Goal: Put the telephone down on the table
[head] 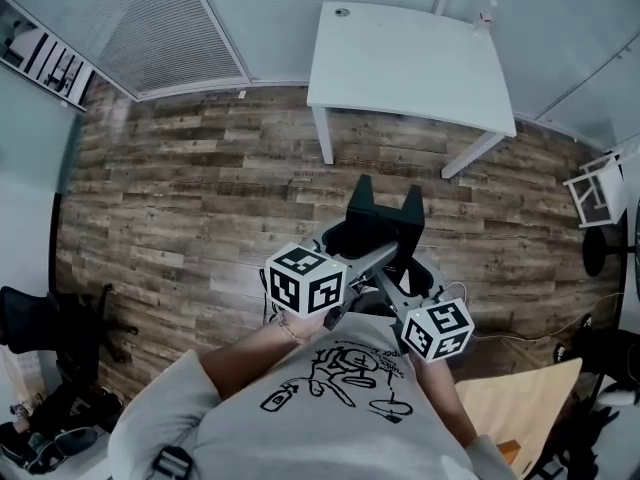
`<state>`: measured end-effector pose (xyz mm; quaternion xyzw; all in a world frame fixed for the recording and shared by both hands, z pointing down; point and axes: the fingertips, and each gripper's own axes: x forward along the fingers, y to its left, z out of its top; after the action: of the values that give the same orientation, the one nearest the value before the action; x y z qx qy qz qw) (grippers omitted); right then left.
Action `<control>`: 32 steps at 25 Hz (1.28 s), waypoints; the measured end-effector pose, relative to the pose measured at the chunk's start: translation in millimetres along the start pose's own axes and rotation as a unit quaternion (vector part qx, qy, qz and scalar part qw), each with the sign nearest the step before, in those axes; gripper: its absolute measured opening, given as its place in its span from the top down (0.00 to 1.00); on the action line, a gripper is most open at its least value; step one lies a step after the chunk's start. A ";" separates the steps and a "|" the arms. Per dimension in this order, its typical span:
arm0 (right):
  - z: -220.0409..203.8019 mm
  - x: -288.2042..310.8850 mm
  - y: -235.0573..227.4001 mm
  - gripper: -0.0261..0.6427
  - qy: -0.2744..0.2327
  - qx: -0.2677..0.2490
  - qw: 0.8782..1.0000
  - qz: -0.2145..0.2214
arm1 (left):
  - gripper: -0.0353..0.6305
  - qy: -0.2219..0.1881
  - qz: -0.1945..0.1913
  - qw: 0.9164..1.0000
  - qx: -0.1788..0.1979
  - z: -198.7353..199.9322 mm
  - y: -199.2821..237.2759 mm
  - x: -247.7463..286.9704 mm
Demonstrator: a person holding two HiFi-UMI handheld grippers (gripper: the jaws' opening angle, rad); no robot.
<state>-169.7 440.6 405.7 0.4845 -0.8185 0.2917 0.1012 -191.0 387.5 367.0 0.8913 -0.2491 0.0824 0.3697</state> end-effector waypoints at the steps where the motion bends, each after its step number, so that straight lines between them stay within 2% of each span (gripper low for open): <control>1: -0.9 1.3 1.4 0.61 0.001 0.000 1.000 0.000 | 0.39 0.001 0.000 1.000 -0.002 -0.6 1.6 -1.3; 5: -2.7 6.2 0.4 0.61 0.006 0.004 1.000 -0.001 | 0.39 0.004 0.003 1.000 -0.010 -1.7 8.0 -0.1; 12: 11.6 14.6 -25.7 0.61 0.000 0.007 1.000 -0.003 | 0.39 0.006 0.001 1.000 -0.003 13.3 12.7 27.0; 32: 92.7 22.6 -175.9 0.61 -0.010 0.010 1.000 -0.001 | 0.39 0.008 0.004 1.000 0.004 86.4 5.7 181.4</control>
<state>-20.5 307.2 407.5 0.4887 -0.8162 0.2951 0.0887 -40.6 254.1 369.0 0.8914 -0.2493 0.0915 0.3674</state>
